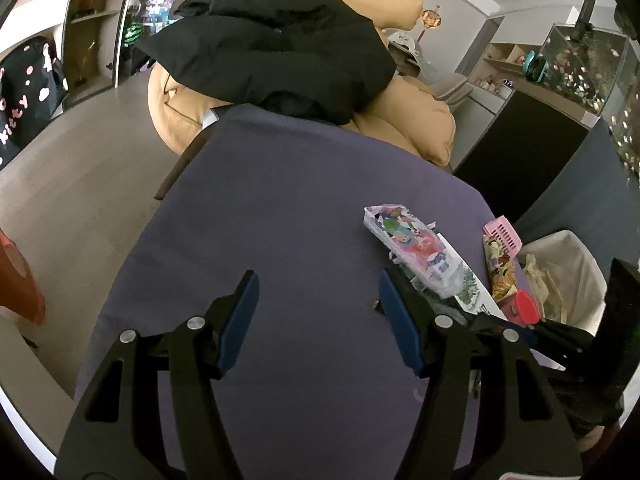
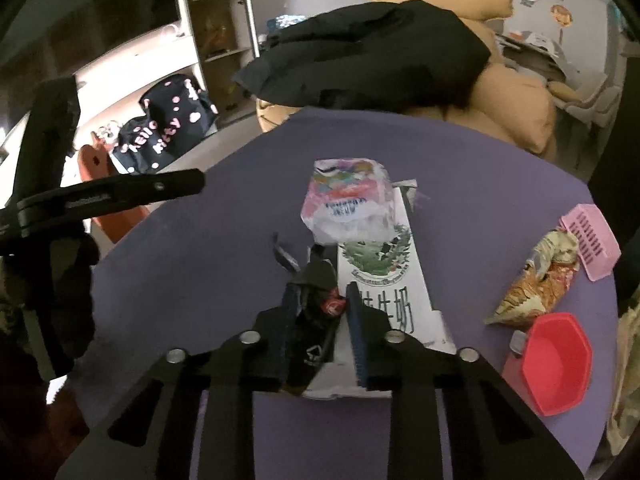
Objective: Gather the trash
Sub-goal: 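Grasp the small black packet with the right tool, then grasp the cartoon-printed wrapper with the left tool and lift it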
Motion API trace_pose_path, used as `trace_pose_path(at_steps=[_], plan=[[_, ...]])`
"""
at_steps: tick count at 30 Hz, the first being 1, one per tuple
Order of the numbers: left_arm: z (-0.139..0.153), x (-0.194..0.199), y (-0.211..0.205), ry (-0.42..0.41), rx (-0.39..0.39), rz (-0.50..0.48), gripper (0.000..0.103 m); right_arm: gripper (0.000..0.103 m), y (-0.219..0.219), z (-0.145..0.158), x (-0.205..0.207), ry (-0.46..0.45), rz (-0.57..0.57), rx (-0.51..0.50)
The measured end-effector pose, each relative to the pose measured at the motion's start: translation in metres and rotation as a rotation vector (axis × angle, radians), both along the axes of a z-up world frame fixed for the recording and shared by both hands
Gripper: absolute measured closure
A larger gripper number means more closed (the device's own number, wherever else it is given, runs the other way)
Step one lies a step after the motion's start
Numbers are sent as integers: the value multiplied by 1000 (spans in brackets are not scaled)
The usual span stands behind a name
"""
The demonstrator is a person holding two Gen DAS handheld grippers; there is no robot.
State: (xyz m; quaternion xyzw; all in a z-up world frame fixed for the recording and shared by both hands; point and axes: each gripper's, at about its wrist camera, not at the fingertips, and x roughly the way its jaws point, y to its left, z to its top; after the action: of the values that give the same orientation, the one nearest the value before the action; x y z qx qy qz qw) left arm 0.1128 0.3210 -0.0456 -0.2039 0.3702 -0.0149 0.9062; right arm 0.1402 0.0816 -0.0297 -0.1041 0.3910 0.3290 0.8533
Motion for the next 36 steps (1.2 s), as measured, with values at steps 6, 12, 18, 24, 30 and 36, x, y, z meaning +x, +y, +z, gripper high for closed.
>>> trace_pose_path(at_steps=[6,12,18,24,30,36], plan=[[-7,4,-4,17,-17,-13,44,87,-29,28,-8,-46,-47,65],[-12,13,-18,29,-49,-63,44,87,-84,59,-15,-125,-162,108],[-14,32,-32,49,-127,-117,44,87,-138,62,-17,-179,-319,99],[-17,57,-48,85,-194,-126,44,87,-173,40,-16,-118,-410,134],[-26,78,-64,146,-242,-127,44,87,-178,28,-25,-122,-431,116],[-34,85,-72,179,-267,-131,56,87,-184,24,-28,-114,-436,135]])
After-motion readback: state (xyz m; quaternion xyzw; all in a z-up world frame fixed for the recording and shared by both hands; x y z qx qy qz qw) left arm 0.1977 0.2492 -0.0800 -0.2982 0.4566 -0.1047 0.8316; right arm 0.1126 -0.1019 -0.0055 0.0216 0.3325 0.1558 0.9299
